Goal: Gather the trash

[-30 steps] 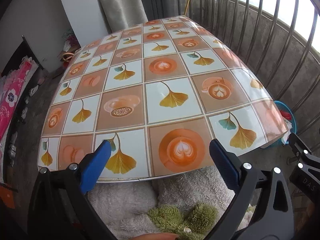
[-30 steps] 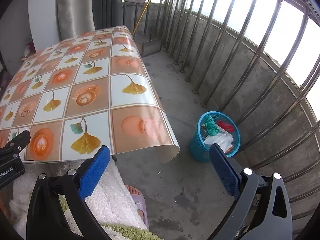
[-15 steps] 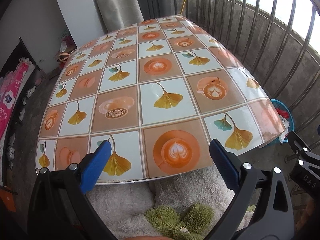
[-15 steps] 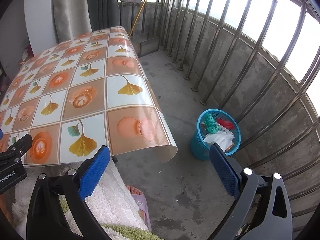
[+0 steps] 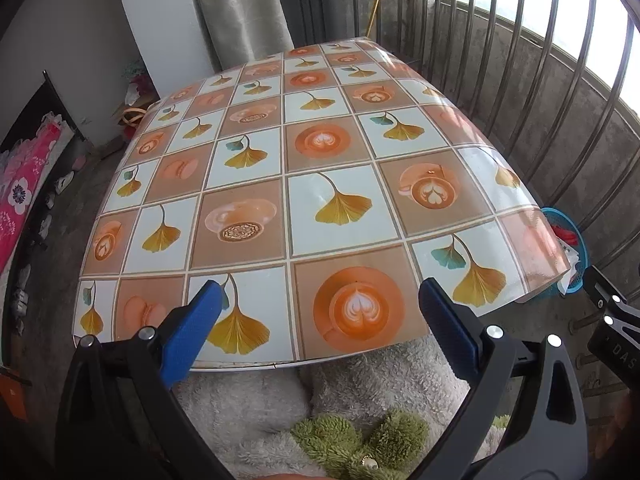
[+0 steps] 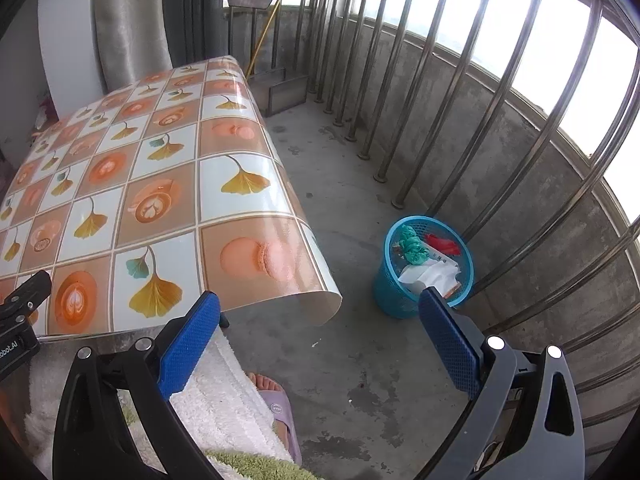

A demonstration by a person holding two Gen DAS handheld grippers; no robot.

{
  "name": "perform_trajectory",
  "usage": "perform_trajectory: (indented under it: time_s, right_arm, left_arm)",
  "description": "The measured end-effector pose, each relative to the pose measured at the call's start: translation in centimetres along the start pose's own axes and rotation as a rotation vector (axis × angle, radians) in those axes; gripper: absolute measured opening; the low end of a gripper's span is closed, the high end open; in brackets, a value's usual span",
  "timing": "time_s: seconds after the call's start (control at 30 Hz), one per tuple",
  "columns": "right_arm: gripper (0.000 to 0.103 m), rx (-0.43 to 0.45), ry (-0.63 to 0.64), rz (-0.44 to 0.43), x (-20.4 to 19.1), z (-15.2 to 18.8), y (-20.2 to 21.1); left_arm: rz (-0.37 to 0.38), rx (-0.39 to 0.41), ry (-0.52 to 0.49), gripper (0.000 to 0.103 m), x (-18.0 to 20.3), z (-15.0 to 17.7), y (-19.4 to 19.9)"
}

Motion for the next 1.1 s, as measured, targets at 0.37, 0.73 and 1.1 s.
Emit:
perform_trajectory:
  time_s: [0.37, 0.73, 1.1]
  right_arm:
    - [0.097, 0.0, 0.002, -0.002, -0.11, -0.04, 0.06]
    - [0.097, -0.002, -0.001, -0.004, -0.07, -0.07, 0.04]
    - [0.097, 0.0, -0.006, -0.005, 0.11, -0.14, 0.05]
  left_arm:
    - [-0.004, -0.008, 0.012, 0.094, -0.24, 0.05, -0.14]
    - [-0.005, -0.008, 0.011, 0.094, -0.27, 0.0, -0.15]
    - [-0.005, -0.008, 0.011, 0.094, -0.31, -0.04, -0.07]
Point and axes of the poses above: each gripper's, at about its wrist camera, not at the fingertips, and y roughly against the way its jaws point, x to its right, z to its underside, the point moved 4 cm from there along -y, roughly the way its jaws point, and after that the axes turned 4 degrees about y, right-handed, at the moved point
